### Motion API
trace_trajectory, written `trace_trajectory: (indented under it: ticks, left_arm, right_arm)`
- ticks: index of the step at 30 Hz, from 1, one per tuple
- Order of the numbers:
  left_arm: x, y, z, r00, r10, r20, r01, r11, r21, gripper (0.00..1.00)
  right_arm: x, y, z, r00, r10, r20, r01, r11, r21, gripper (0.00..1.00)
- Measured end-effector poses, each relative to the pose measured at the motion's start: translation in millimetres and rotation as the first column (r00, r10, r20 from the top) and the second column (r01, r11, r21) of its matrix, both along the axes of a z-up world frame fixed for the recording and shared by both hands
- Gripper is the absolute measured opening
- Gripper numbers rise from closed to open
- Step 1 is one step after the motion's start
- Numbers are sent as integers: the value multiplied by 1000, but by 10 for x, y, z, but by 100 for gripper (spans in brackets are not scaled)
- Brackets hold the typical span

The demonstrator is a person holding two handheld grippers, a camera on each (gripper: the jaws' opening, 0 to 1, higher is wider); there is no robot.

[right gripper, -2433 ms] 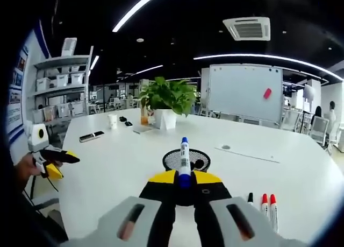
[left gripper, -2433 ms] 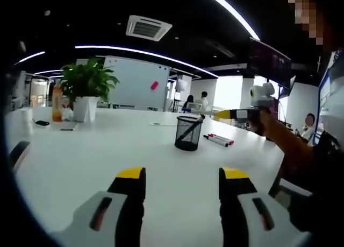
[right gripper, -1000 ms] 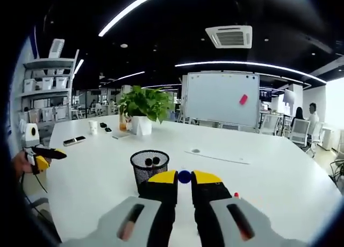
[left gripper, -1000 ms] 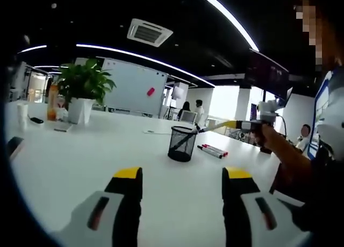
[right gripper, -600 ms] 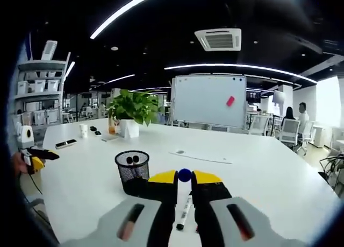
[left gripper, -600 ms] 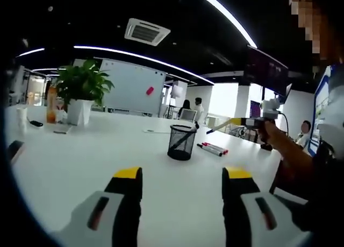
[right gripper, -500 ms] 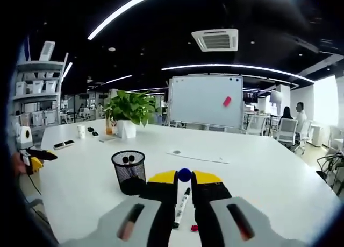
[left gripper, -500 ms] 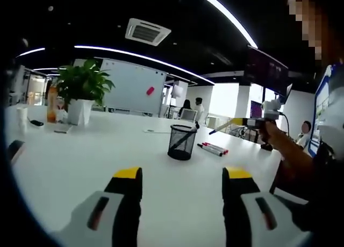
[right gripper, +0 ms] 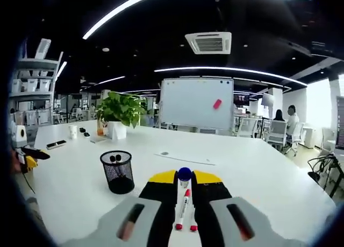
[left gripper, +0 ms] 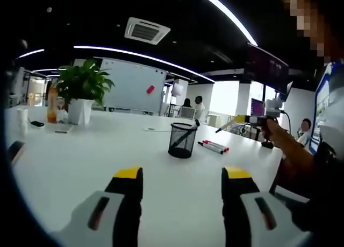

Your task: Pick up the whiteboard markers from the pen holder and place them facing the whiteboard neatly

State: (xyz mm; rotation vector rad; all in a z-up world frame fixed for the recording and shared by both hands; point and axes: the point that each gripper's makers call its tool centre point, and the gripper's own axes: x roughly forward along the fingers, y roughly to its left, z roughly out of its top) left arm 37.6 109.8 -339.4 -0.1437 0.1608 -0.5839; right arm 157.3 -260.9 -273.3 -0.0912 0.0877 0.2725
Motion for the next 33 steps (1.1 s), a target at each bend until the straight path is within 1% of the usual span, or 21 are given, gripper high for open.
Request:
trace_trajectory:
  ticks: [4,9,14,17,21,33]
  left_arm:
    - [-7,10,-3,1000,2,0,-2,1000,2,60]
    - [-8,8,-11,1000,3,-2,-3,1000,2,60]
    - [-1,9,-15,1000,2,-2,-2,1000,2,60]
    - [2,9,-18,1000,2,-3,-2,1000,0,60]
    - [-1,2,-28,1000,0,-6,0,1000,1,59]
    - [-6,6,-25,1000,2,-4,-2,1000,0,59]
  right_arm:
    - [-7,-78,-9,1000,-18,10,18,1000,-8,13]
    - [1,-161,-72,999,-39,2,39,999,-7,13]
    - [12,-220,-93,999,-52,-1,52,999,-9,13]
    - [27,-267,-122,998,-65,9,65,997,-40,13]
    - [40,-318,-196,997,-74,-3,74,997,-29,13]
    - [76,-412,-458,993,-96,-63,95,995,-28,13]
